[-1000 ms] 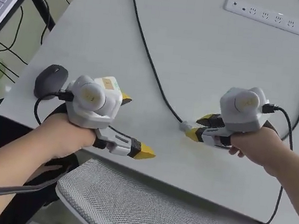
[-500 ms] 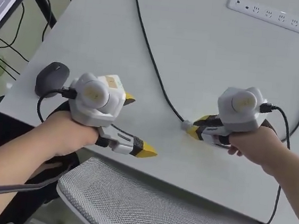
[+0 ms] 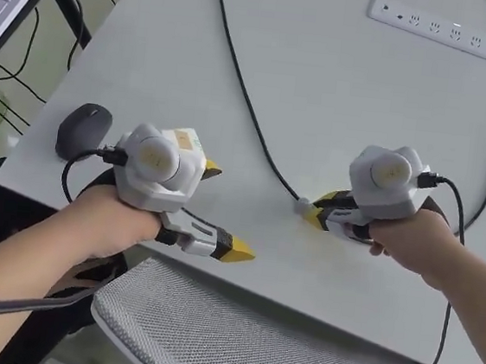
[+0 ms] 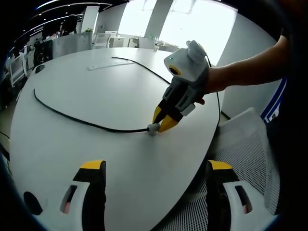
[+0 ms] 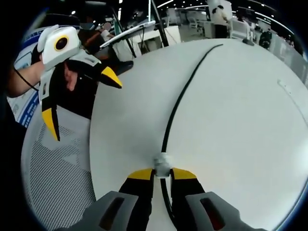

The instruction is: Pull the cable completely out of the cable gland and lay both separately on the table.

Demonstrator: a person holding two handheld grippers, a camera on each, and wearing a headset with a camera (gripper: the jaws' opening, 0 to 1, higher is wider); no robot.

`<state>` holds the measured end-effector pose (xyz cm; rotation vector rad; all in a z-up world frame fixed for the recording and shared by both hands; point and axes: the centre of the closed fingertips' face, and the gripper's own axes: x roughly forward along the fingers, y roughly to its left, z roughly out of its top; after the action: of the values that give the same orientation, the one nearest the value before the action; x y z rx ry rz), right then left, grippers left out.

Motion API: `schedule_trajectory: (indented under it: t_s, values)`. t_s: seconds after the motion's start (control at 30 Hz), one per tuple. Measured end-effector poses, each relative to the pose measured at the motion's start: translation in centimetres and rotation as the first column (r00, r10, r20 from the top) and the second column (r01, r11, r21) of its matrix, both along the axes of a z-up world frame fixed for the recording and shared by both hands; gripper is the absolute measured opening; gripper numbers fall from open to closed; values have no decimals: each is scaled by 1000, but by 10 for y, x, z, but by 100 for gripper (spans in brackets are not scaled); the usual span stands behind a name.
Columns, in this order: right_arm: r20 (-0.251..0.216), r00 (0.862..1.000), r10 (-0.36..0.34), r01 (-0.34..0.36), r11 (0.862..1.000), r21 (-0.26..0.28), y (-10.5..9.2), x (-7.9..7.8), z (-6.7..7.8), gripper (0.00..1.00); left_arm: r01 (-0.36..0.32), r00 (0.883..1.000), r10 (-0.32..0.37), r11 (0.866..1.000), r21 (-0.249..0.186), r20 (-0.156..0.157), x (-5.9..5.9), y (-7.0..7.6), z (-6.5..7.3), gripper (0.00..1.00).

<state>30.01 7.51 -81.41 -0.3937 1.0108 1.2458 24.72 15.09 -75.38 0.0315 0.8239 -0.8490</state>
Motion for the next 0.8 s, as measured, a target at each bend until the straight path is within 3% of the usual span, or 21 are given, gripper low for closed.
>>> schedule_trajectory:
  t_s: [0.37,0.8]
  values:
    - [-28,1000,-11,11,1000,15,-2,-6,12,7,12,1000,-11,999,-34,22,9,-8,9,83]
    - [-9,1000,-29,29,995,91,-2,-12,46,7,79,996,-76,995,-56,55,16,-31,21,81]
